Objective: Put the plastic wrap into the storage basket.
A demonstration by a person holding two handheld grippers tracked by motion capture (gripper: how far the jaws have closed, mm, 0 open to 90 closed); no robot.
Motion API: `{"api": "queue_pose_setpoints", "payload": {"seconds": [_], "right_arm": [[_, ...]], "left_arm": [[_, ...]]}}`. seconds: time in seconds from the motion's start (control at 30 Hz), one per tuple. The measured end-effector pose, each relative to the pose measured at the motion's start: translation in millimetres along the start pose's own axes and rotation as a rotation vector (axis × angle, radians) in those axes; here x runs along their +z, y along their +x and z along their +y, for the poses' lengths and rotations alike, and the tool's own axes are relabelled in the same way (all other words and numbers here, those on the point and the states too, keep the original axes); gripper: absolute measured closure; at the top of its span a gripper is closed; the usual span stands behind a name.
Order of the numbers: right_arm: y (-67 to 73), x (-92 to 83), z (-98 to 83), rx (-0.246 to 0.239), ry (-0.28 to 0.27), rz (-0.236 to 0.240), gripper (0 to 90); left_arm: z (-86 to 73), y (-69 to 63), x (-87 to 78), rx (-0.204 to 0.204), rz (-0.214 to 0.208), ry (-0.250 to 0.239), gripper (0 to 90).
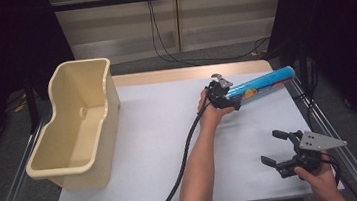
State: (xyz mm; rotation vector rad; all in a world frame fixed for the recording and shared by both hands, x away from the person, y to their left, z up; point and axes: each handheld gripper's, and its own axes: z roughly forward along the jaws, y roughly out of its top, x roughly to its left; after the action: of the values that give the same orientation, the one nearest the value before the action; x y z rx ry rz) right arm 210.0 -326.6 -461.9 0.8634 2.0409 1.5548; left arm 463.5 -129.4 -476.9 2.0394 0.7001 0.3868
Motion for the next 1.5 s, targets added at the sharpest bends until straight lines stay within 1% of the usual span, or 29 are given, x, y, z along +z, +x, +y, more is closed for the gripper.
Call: {"api": "queue_pose_setpoints", "payload": {"seconds": [0.07, 0.13, 0.17, 0.2, 0.23, 0.3, 0.4, 0.43, 0.47, 0.5, 0.53, 0.57, 0.7, 0.77, 0.87, 0.97, 1.03, 1.07, 1.1, 1.13, 1.17, 1.2, 1.23, 1.27, 1.3, 1.33, 1.4, 1.5], "right_arm": [[-0.2, 0.1, -0.2, 0.001, 0.000, 0.002, 2.4], [-0.1, -0.3, 0.0, 0.001, 0.000, 0.001, 2.4], [-0.2, -0.4, 0.0, 0.000, 0.000, 0.001, 2.4], [-0.2, -0.7, 0.1, 0.000, 0.001, 0.000, 2.4], [-0.4, -1.0, 0.0, 0.002, 0.003, -0.001, 2.4], [-0.7, -1.2, -0.3, 0.003, 0.006, -0.001, 2.4], [-1.2, -1.4, -0.7, 0.004, 0.002, -0.001, 2.4], [-1.0, -1.2, -0.8, 0.007, 0.002, 0.001, 2.4], [-1.0, -1.2, -0.8, 0.007, 0.002, 0.001, 2.4], [-1.2, -1.2, -1.0, 0.003, 0.005, 0.002, 2.4], [-1.1, -1.3, -1.2, 0.002, 0.006, 0.002, 2.4], [-1.0, -1.3, -1.3, 0.002, 0.007, 0.003, 2.4], [-1.5, -2.0, -1.4, 0.002, 0.009, 0.000, 2.4], [-1.6, -2.0, -1.4, 0.002, 0.009, 0.000, 2.5], [-1.9, -1.1, -1.7, 0.006, 0.007, 0.001, 2.5], [-1.7, -0.8, -1.8, 0.005, 0.013, 0.001, 2.6], [-1.9, -0.6, -1.8, 0.003, 0.014, 0.002, 2.6], [-2.1, -0.9, -1.7, 0.005, 0.013, -0.002, 2.6], [-2.1, -0.9, -1.7, 0.005, 0.013, -0.002, 2.6], [-2.1, -1.1, -1.7, 0.007, 0.012, -0.003, 2.6], [-2.3, -1.3, -1.7, 0.006, 0.011, -0.003, 2.6], [-2.8, -2.0, -2.0, 0.006, 0.011, -0.004, 2.6], [-2.8, -2.0, -2.0, 0.006, 0.011, -0.004, 2.6], [-2.8, -2.2, -2.2, 0.008, 0.012, -0.003, 2.6], [-3.0, -2.3, -2.4, 0.008, 0.013, -0.002, 2.6], [-3.1, -2.4, -2.5, 0.007, 0.014, -0.005, 2.6], [-3.4, -2.3, -2.4, 0.008, 0.012, -0.005, 2.6], [-3.2, -1.3, -2.7, 0.010, 0.017, -0.002, 2.6]], "left_arm": [[0.1, 0.2, 1.0, 0.004, -0.003, -0.001, 11.2], [-0.7, 0.8, 2.8, 0.000, -0.025, 0.000, 12.6], [-1.2, 1.2, 3.8, 0.008, -0.025, 0.010, 12.7], [-1.9, 1.1, 4.8, 0.003, -0.032, 0.010, 13.4], [-2.3, 0.9, 5.7, 0.007, -0.035, 0.014, 14.9], [-2.5, 0.3, 7.0, 0.028, -0.032, 0.018, 15.8], [-2.6, 1.0, 7.7, 0.023, -0.031, 0.024, 17.2], [-2.8, 1.7, 7.8, 0.024, -0.029, 0.030, 19.3], [-3.0, 2.4, 8.1, 0.020, -0.035, 0.029, 19.3], [-3.5, 2.9, 8.7, 0.021, -0.037, 0.027, 19.6], [-3.8, 3.4, 8.8, 0.030, -0.035, 0.040, 19.9], [-4.1, 3.3, 9.1, 0.032, -0.032, 0.042, 20.6], [-4.4, 3.1, 9.1, 0.015, -0.034, 0.040, 22.7], [-3.0, 2.4, 6.9, 0.029, -0.048, 0.044, 23.4], [0.4, 2.0, 1.9, 0.049, -0.065, 0.057, 26.7], [0.8, 3.2, -0.3, 0.066, -0.086, 0.055, 27.4], [-0.9, 2.8, 2.4, 0.053, -0.084, 0.046, 26.5], [-2.2, 1.6, 5.1, 0.057, -0.077, 0.042, 22.9], [-3.3, 0.3, 7.8, 0.069, -0.070, 0.047, 22.1], [-4.1, -1.3, 10.0, 0.065, -0.061, 0.049, 22.1], [-4.3, -1.3, 11.2, 0.048, -0.060, 0.048, 22.1], [-4.1, 0.1, 11.1, 0.035, -0.068, 0.051, 22.1], [-4.0, 0.7, 10.7, 0.030, -0.072, 0.054, 22.1], [-3.1, 1.0, 9.3, 0.045, -0.082, 0.058, 22.7], [-1.4, 0.5, 7.2, 0.075, -0.087, 0.074, 23.8], [-0.4, -0.5, 5.9, 0.092, -0.091, 0.083, 24.8], [2.1, -3.0, 0.9, 0.125, -0.116, 0.108, 27.2], [3.4, -6.4, -4.6, 0.153, -0.132, 0.133, 29.3]]}}
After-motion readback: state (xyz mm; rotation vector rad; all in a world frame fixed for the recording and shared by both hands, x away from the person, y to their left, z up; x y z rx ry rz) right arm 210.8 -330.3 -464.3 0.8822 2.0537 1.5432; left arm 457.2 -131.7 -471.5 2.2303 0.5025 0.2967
